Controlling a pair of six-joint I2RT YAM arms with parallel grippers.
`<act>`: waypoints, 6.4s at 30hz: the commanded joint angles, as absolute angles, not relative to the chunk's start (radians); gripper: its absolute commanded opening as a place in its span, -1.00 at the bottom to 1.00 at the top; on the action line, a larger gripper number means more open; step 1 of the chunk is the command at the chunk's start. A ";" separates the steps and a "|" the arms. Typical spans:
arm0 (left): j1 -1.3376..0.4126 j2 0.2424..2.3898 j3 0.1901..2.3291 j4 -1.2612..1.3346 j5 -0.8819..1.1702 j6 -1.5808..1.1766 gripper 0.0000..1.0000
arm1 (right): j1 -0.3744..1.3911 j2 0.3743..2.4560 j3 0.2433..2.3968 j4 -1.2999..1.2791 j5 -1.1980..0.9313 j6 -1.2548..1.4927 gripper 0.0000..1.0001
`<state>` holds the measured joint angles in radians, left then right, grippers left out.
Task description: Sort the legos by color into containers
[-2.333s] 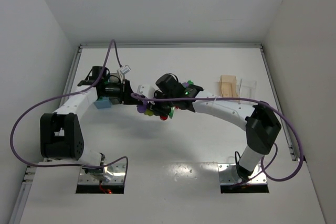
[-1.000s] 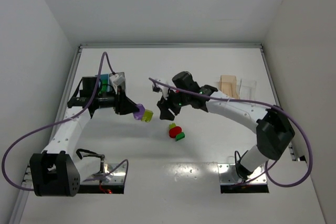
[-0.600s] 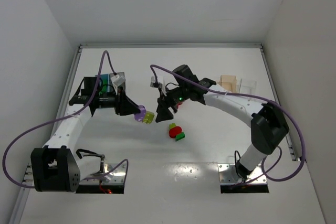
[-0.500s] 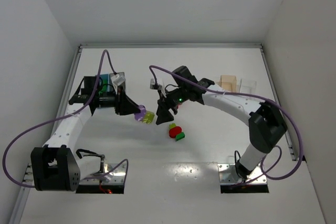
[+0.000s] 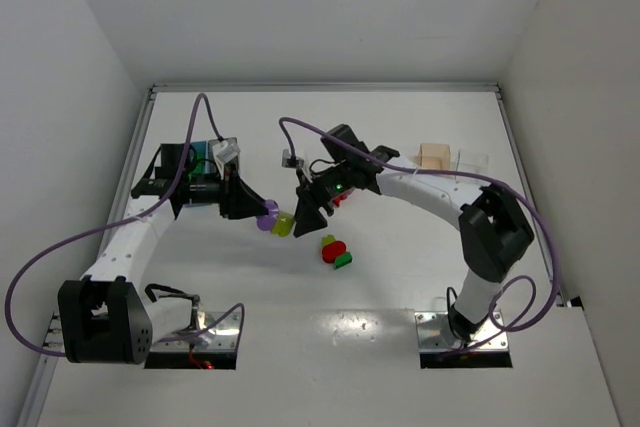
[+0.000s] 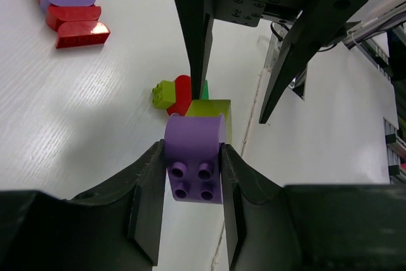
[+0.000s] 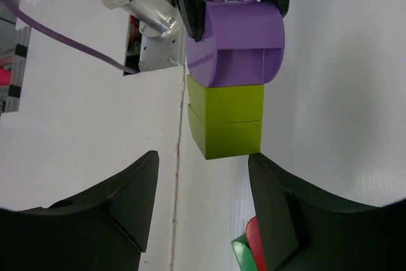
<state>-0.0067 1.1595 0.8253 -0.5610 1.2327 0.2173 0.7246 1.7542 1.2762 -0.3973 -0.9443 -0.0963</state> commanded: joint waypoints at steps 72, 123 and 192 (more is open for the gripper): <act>-0.035 1.167 0.853 -0.560 1.270 0.278 -0.90 | 0.755 1.871 1.420 -0.390 -1.017 -0.110 -0.19; 0.006 1.440 0.973 -0.124 0.058 -0.190 -1.00 | 0.670 1.597 1.152 -0.362 -0.769 -0.130 -0.91; -0.296 1.342 1.015 -0.448 1.193 0.282 0.65 | 0.643 1.674 1.359 -0.445 -0.913 -0.229 -0.91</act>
